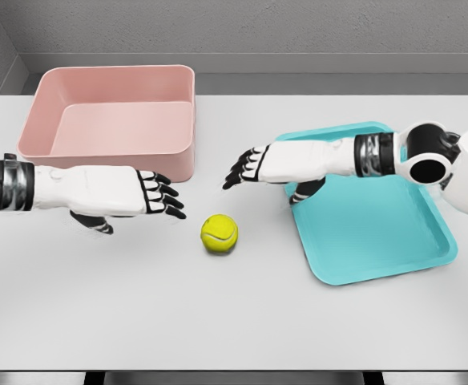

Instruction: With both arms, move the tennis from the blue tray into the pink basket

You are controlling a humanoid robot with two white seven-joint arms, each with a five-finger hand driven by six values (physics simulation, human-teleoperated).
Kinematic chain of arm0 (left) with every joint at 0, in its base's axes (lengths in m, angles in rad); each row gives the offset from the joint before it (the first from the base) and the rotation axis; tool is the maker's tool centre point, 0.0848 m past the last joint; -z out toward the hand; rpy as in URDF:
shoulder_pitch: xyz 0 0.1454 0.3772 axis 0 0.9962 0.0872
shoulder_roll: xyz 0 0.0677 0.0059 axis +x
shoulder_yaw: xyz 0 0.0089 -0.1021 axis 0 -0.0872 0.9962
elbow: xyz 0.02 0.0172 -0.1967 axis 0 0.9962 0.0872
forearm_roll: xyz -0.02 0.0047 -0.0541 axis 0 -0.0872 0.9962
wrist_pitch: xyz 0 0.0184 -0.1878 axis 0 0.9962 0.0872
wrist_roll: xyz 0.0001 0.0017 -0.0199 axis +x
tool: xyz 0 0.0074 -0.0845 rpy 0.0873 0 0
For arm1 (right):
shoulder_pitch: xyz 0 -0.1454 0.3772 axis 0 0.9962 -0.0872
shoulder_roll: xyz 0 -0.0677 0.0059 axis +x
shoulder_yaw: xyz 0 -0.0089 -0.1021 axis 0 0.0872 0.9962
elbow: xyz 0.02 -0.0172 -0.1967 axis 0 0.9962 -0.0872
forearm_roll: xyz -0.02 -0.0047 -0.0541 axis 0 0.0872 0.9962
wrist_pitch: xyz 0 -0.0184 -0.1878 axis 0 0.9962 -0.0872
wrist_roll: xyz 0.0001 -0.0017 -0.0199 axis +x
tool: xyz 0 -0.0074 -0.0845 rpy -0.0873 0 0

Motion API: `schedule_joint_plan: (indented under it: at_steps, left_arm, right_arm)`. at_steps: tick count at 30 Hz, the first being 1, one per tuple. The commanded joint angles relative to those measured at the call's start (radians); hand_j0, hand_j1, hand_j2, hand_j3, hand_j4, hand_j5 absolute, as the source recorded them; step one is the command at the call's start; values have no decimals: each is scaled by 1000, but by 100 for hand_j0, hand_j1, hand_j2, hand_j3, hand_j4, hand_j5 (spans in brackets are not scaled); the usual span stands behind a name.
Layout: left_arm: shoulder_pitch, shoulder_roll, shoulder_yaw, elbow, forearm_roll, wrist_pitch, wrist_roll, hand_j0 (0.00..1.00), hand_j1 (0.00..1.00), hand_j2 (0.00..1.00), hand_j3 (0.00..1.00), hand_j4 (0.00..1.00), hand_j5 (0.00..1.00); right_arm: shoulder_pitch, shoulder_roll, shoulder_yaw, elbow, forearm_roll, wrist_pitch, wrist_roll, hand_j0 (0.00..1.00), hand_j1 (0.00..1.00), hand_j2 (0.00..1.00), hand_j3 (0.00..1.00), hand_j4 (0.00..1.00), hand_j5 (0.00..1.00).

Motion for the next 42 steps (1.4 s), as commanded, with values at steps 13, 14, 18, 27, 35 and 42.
schedule_joint_plan:
  at_steps: [13, 14, 18, 27, 35, 42]
  left_arm:
    - [-98, -150, -53, 0, 174, 2, 0, 100, 100, 100, 100, 100, 100]
    - [-98, -150, -53, 2, 197, 2, 0, 100, 100, 100, 100, 100, 100]
    - [-124, -199, -114, 49, 218, 2, 0, 100, 100, 100, 100, 100, 100]
    - [-121, -276, -127, 129, 37, 2, 0, 100, 100, 100, 100, 100, 100]
    - [-117, -317, -160, 189, 17, 2, 0, 100, 100, 100, 100, 100, 100]
    - [-112, -342, -176, 230, 2, 2, 0, 100, 100, 100, 100, 100, 100]
  right_arm:
    - [25, -168, -117, 228, -12, 2, -191, 100, 100, 100, 100, 100, 100]
    - [35, -169, -117, 228, -12, 2, -191, 100, 100, 100, 100, 100, 100]
    - [35, -201, -126, 228, -12, 2, -191, 100, 100, 100, 100, 100, 100]
    - [41, -237, -146, 228, -12, 2, -189, 100, 100, 100, 100, 100, 100]
    - [43, -237, -160, 228, -12, 2, -183, 100, 100, 100, 100, 100, 100]
    - [43, -235, -158, 228, -12, 2, -183, 100, 100, 100, 100, 100, 100]
